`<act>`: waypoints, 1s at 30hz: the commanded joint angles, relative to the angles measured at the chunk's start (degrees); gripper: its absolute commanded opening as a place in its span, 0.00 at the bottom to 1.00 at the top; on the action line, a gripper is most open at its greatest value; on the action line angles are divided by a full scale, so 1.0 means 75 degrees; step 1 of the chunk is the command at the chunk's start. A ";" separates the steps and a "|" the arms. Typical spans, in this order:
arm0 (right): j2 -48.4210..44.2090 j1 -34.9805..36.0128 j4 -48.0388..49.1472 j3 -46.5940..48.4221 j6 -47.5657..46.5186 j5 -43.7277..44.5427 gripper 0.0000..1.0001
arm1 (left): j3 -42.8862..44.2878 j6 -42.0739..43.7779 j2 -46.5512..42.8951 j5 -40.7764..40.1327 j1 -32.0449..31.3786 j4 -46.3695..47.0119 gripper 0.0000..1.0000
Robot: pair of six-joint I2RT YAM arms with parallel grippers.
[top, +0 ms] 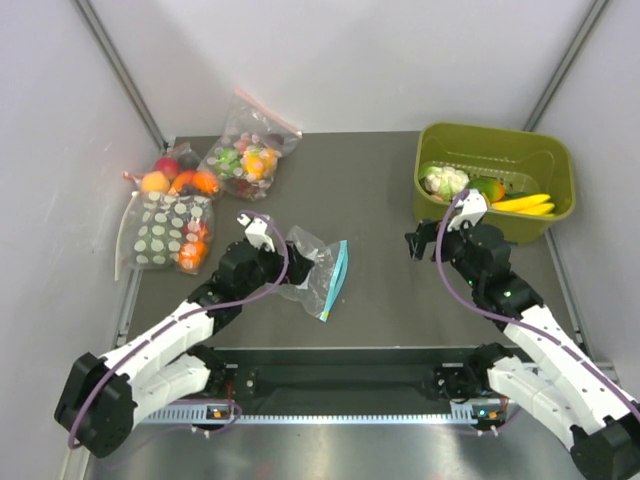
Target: Open the zip-top bag and remove the fake food
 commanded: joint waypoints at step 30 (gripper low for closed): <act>-0.0771 0.0652 -0.1372 0.1377 -0.0430 0.1197 1.00 | 0.3672 0.1497 -0.2362 -0.3934 0.0040 -0.4604 0.99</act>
